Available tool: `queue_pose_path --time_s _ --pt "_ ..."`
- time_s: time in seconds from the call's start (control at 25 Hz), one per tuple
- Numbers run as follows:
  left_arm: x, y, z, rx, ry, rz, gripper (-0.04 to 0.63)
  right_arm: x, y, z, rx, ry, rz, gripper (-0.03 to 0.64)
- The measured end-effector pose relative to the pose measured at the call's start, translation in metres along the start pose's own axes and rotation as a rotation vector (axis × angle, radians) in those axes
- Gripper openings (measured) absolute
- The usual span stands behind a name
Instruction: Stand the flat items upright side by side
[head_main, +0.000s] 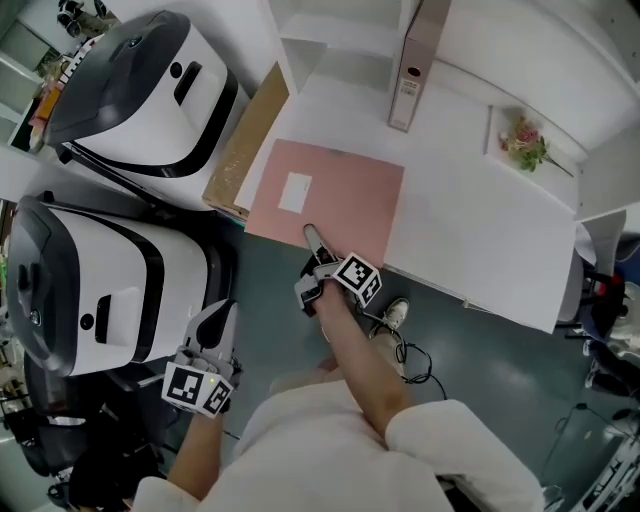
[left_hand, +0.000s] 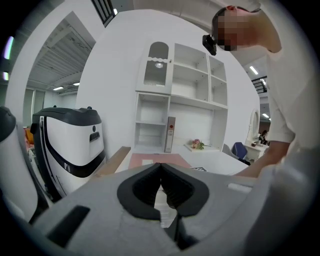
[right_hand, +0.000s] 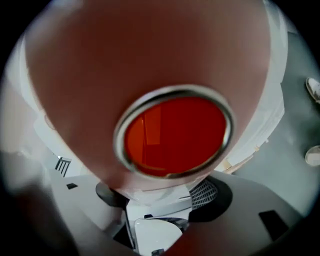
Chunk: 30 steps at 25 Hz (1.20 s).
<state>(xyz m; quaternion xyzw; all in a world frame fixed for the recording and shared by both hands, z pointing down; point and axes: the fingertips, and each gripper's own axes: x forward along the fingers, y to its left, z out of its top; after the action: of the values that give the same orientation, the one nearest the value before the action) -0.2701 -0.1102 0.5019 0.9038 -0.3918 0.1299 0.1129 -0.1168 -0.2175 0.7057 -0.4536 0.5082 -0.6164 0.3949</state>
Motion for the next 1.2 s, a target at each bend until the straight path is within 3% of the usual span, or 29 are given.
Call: queue_pose_path --time_s 0.36,0.68,0.84,1.2 --pt "0.054 -0.027 0.021 -0.021 -0.062 -0.141 0.015 -0.087 0.029 0.072 -0.101 -0.088 -0.015 0.282" --pt "0.103 -0.067 0.051 -0.013 -0.138 -0.289 0.015 -0.166 0.073 0.178 -0.323 -0.277 -0.112 0.277" --pt "0.124 -0.085 0.066 -0.032 -0.154 -0.317 0.015 -0.199 0.094 0.231 -0.466 -0.358 -0.193 0.278" --pt "0.153 -0.107 0.09 -0.035 -0.184 -0.326 0.015 -0.217 0.134 0.303 -0.75 -0.394 -0.364 0.279"
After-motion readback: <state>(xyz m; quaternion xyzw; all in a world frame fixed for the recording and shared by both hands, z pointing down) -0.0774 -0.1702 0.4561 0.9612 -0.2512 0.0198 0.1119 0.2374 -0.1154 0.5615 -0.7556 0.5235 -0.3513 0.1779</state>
